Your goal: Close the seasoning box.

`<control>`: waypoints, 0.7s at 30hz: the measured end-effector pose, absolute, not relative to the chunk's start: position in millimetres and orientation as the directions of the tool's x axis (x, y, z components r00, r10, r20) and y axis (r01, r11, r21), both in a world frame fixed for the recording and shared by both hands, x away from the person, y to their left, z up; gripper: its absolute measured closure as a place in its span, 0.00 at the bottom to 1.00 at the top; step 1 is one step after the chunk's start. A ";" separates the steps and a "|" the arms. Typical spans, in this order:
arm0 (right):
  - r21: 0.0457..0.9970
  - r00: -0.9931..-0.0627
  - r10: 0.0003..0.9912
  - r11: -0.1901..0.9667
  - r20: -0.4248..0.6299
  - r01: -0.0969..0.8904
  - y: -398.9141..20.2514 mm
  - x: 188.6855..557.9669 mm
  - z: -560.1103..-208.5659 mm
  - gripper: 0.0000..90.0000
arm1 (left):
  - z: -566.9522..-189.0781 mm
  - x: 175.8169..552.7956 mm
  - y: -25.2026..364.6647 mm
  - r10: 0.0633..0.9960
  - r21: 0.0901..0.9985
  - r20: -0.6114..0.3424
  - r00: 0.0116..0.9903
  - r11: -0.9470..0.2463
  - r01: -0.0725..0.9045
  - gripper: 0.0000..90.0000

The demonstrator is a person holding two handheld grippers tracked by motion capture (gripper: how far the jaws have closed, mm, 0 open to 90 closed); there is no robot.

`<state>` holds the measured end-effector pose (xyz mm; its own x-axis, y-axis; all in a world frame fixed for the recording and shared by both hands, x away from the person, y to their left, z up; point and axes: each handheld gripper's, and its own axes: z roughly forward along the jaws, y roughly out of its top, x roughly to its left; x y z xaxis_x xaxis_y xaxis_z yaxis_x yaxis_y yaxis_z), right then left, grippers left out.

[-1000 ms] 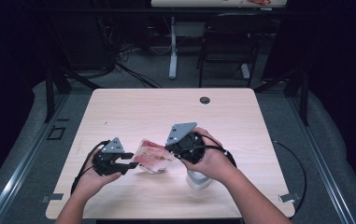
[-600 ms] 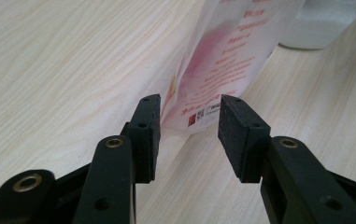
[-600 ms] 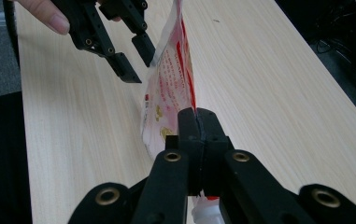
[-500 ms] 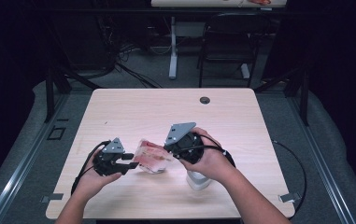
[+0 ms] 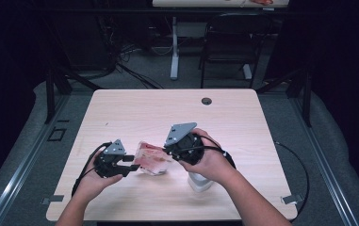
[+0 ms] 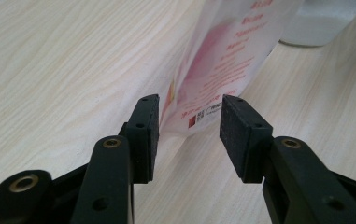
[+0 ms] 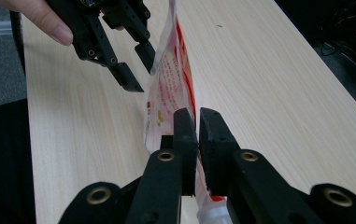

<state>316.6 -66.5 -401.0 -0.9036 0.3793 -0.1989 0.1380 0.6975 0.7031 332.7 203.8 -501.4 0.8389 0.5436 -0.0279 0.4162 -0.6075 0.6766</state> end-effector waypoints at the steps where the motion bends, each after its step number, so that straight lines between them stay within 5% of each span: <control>1: 0.702 -0.903 0.381 0.699 -0.199 0.140 -66.0 316.7 -401.0 0.92 | -501.4 332.6 203.9 0.544 0.677 -0.029 0.839 -0.607 0.417 0.63; 11: 0.731 -0.902 0.396 0.665 -0.173 0.152 -60.3 318.6 -399.8 0.75 | -502.3 330.1 207.3 0.548 0.675 -0.037 0.836 -0.603 0.425 0.58; 21: 0.777 -0.901 0.411 0.610 -0.141 0.157 -56.4 318.4 -394.7 0.68 | -504.7 328.1 209.7 0.556 0.675 -0.048 0.830 -0.594 0.437 0.55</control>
<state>318.4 -56.4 -394.7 -0.9006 0.4111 -0.1411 0.1568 0.6101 0.7766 328.1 209.7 -504.7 0.8298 0.5559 -0.0479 0.4372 -0.5945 0.6749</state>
